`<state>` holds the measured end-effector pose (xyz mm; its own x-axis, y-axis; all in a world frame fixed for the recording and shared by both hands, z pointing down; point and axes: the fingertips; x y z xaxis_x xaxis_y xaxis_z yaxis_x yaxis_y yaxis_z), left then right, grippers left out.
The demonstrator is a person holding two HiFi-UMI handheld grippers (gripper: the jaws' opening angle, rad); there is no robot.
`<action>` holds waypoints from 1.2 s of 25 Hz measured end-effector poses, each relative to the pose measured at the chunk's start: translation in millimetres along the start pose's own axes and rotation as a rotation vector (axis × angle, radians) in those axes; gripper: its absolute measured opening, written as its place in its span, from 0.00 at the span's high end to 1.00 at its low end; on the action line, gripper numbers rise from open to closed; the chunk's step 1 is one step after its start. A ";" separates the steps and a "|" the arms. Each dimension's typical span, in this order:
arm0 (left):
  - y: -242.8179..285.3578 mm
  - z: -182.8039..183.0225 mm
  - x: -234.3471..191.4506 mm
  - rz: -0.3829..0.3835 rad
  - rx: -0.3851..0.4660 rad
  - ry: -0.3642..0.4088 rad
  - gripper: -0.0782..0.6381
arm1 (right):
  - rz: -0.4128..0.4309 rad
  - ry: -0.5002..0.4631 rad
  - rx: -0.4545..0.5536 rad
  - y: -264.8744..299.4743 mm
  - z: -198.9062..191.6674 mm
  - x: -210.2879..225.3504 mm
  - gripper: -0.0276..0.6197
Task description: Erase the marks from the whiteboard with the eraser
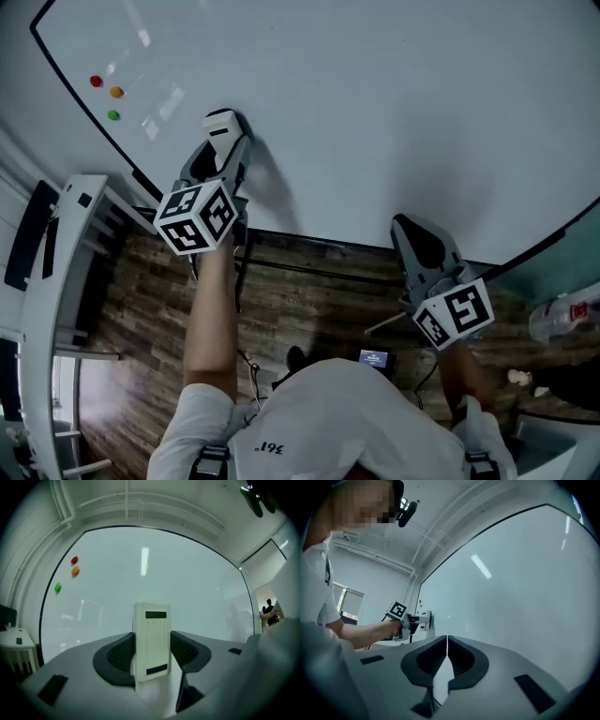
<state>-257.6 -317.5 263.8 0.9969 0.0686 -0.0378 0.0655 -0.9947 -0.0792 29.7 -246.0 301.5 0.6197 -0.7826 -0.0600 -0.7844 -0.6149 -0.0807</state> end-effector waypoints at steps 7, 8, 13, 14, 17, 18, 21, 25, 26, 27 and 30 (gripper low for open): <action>-39.6 12.8 21.5 -0.102 0.145 -0.219 0.55 | 0.010 0.017 -0.005 -21.6 -6.1 13.3 0.92; -45.8 13.7 27.8 -0.127 0.168 -0.262 0.55 | 0.013 0.018 -0.005 -26.4 -7.3 15.1 0.92; -71.9 14.9 58.8 -0.257 0.278 -0.506 0.55 | 0.027 0.029 -0.007 -47.3 -12.4 26.7 0.92; -75.4 14.5 65.9 -0.284 0.298 -0.540 0.55 | 0.031 0.032 -0.007 -50.7 -13.5 29.5 0.92; -86.6 10.6 79.9 -0.310 0.327 -0.588 0.55 | 0.040 0.041 -0.007 -59.3 -16.8 36.5 0.92; -90.8 8.8 81.9 -0.308 0.327 -0.590 0.55 | 0.042 0.044 -0.008 -61.4 -17.8 37.8 0.92; -104.2 5.1 83.2 -0.292 0.321 -0.585 0.55 | 0.045 0.056 -0.009 -65.9 -19.3 38.3 0.92; -117.3 7.0 81.7 -0.292 0.327 -0.582 0.55 | 0.047 0.059 -0.005 -67.0 -17.4 33.0 0.92; -120.5 7.3 80.6 -0.293 0.329 -0.583 0.55 | 0.046 0.058 -0.004 -66.4 -17.0 30.3 0.92; -123.7 7.4 79.2 -0.296 0.331 -0.585 0.55 | 0.045 0.058 -0.004 -65.8 -16.6 27.5 0.92; -135.3 9.6 73.0 -0.308 0.337 -0.582 0.55 | 0.035 0.054 -0.001 -63.4 -13.8 17.3 0.92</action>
<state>-194.1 -177.2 262.2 0.7451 0.4636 -0.4794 0.2284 -0.8528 -0.4697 89.8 -221.8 319.3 0.5896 -0.8076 -0.0085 -0.8056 -0.5873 -0.0783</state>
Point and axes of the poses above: the fingertips, and each gripper's own axes: y forward along the fingers, x to its right, z out of its top, and after that the axes turned 2 degrees about y, right-handed
